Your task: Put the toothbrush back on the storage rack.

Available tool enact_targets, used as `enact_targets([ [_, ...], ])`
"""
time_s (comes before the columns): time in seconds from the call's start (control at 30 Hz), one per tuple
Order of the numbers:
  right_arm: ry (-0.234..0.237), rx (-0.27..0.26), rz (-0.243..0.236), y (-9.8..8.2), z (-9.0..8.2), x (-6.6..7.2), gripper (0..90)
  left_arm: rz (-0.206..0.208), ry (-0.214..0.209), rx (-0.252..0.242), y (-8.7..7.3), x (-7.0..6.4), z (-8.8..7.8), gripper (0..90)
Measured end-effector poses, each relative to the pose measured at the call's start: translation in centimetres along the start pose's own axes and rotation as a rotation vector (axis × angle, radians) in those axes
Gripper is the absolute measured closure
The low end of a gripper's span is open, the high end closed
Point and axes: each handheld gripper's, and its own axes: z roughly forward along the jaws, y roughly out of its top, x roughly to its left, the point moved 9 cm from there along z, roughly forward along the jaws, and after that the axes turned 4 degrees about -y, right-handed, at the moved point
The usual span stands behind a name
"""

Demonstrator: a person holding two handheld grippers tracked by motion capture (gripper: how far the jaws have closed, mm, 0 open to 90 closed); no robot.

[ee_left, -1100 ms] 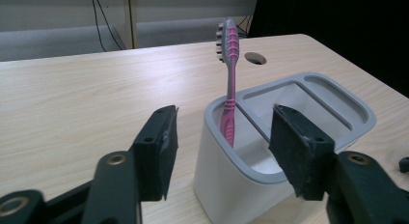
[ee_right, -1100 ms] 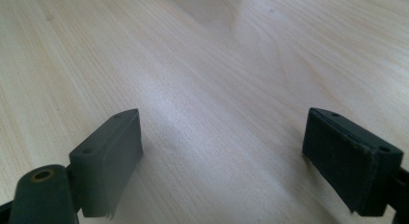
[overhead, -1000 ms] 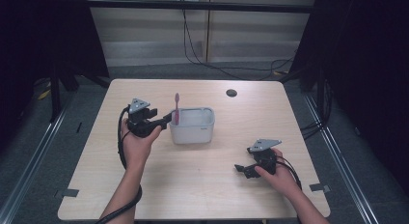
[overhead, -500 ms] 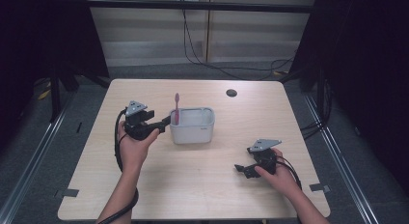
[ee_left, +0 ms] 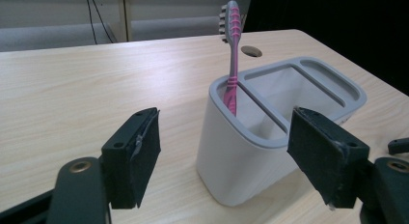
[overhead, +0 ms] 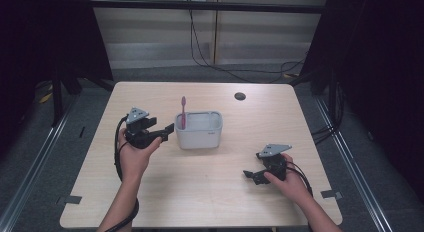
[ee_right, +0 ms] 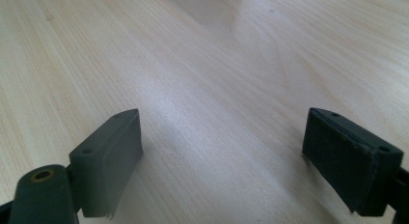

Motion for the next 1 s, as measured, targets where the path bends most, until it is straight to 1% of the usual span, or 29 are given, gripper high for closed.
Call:
enact_targets([
  [0.1, 0.000, -0.001, -0.001, 0.0, 0.0, 0.0, 13.2, 0.002, -0.003, 0.008, -0.2, 0.0, -0.2, 25.7],
  [0.23, 0.000, -0.002, -0.002, 0.0, 0.0, 0.0, 13.2, 0.000, -0.009, 0.005, -0.3, 0.0, -0.5, 24.9],
  [0.27, 0.000, -0.001, -0.002, 0.0, 0.0, 0.0, 13.3, -0.004, -0.016, 0.003, -0.3, 0.0, -0.7, 24.8],
  [0.33, 0.000, -0.002, -0.002, 0.0, 0.0, 0.0, 13.2, -0.001, -0.014, 0.008, -0.4, 0.0, -0.8, 24.3],
  [0.4, 0.000, -0.001, -0.002, 0.0, 0.0, 0.0, 13.2, -0.004, -0.023, 0.023, -0.9, 0.2, -0.8, 23.8],
  [0.5, 0.000, -0.001, -0.002, 0.0, 0.0, 0.0, 13.3, -0.004, -0.028, 0.029, -1.2, 0.3, -0.9, 23.3],
  [0.67, 0.000, -0.001, -0.002, 0.0, 0.0, 0.0, 13.3, -0.009, -0.027, 0.032, -1.7, 0.5, -1.0, 22.9],
  [0.7, 0.000, -0.001, -0.003, 0.0, 0.0, 0.0, 13.2, -0.014, -0.028, 0.036, -2.0, 0.6, -1.2, 22.9],
  [0.83, 0.000, -0.002, -0.002, 0.0, 0.0, 0.0, 13.2, -0.008, -0.025, 0.042, -2.4, 0.8, -1.4, 22.7],
  [0.9, 0.000, -0.002, -0.002, 0.0, 0.0, 0.0, 13.3, -0.012, -0.025, 0.039, -2.4, 0.8, -1.5, 22.6],
  [1.0, 0.000, -0.001, -0.004, 0.0, 0.0, 0.0, 13.3, -0.008, -0.023, 0.052, -2.9, 1.1, -1.7, 22.6],
])
